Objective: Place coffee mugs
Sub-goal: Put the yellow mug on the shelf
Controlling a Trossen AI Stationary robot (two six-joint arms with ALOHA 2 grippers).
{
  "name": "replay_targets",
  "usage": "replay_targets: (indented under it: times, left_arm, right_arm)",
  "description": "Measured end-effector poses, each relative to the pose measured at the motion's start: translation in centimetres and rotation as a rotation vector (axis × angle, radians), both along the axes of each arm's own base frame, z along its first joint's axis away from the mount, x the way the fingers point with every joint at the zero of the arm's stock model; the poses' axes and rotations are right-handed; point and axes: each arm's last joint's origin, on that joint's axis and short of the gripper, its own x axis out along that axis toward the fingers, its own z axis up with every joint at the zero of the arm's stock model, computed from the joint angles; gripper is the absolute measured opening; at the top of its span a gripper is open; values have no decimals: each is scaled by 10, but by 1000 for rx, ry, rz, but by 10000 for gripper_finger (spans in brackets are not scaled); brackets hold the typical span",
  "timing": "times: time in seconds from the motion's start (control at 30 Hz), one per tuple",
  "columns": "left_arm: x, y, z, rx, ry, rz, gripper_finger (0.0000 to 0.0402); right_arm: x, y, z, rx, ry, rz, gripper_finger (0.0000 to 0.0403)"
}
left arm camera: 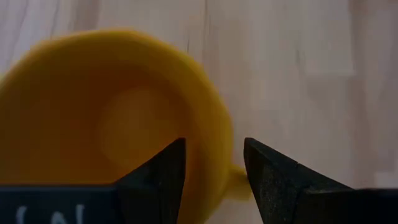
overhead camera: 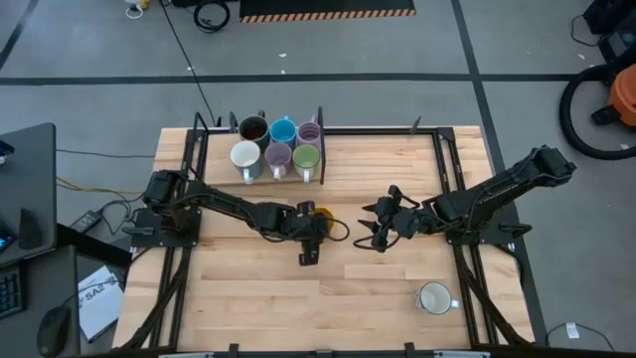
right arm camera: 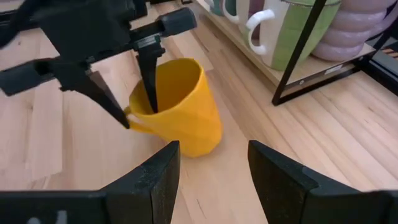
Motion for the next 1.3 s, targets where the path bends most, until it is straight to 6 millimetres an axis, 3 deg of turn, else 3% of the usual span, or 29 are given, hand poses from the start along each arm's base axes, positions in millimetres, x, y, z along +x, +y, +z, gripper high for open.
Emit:
replay_targets:
  times: [0.23,0.4,0.67,0.9,1.3]
  left_arm:
    - [-2,5,2,104,17,-33,166]
    - [-1,15,1,19,36,-85,129]
    - [-1,20,7,123,83,-234,86]
    - [0,20,28,261,187,-476,30]
    - [-7,18,27,251,214,-918,30]
  right_arm:
    - [2,1,3,-24,-20,32,195]
    - [4,3,5,-18,-33,90,195]
    - [4,3,5,-24,-34,92,195]
    - [3,6,5,-7,-39,98,195]
    - [1,15,5,37,-52,110,195]
